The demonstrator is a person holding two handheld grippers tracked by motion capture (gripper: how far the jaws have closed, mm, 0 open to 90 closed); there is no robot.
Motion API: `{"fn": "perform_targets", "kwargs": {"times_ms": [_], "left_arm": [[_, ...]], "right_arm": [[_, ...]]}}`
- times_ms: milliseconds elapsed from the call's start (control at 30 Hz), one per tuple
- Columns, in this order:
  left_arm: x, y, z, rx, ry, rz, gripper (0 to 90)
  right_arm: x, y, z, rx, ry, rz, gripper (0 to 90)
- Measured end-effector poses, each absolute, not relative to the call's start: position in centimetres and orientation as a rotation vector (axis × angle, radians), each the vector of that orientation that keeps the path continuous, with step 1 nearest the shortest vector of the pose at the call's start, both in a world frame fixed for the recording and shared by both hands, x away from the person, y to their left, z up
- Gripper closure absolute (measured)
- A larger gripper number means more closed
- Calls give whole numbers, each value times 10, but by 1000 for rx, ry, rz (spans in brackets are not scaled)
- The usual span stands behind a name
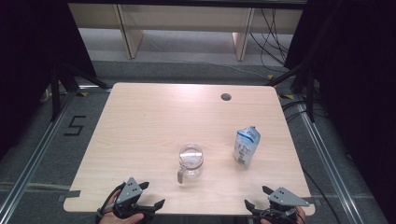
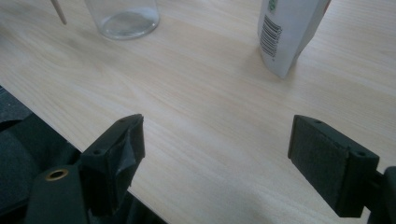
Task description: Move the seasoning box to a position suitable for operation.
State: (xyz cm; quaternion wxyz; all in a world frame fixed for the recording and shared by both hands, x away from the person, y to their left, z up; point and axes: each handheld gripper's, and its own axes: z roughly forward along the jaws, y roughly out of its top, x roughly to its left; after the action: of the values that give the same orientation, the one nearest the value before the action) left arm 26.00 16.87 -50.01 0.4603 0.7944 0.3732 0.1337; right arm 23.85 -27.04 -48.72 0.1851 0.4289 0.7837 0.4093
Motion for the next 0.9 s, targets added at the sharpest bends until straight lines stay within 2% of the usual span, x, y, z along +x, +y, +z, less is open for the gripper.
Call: {"fn": "perform_targets", "kwargs": {"times_ms": [400,900], "left_arm": [[267,147,-495,1961,851,363,219],[293,101,-485,1955,797,534,363]], "right_arm": [[240,-271,-487,1182,2199,1152,209],[235,-270,-484,1237,2153,1158,225]]}}
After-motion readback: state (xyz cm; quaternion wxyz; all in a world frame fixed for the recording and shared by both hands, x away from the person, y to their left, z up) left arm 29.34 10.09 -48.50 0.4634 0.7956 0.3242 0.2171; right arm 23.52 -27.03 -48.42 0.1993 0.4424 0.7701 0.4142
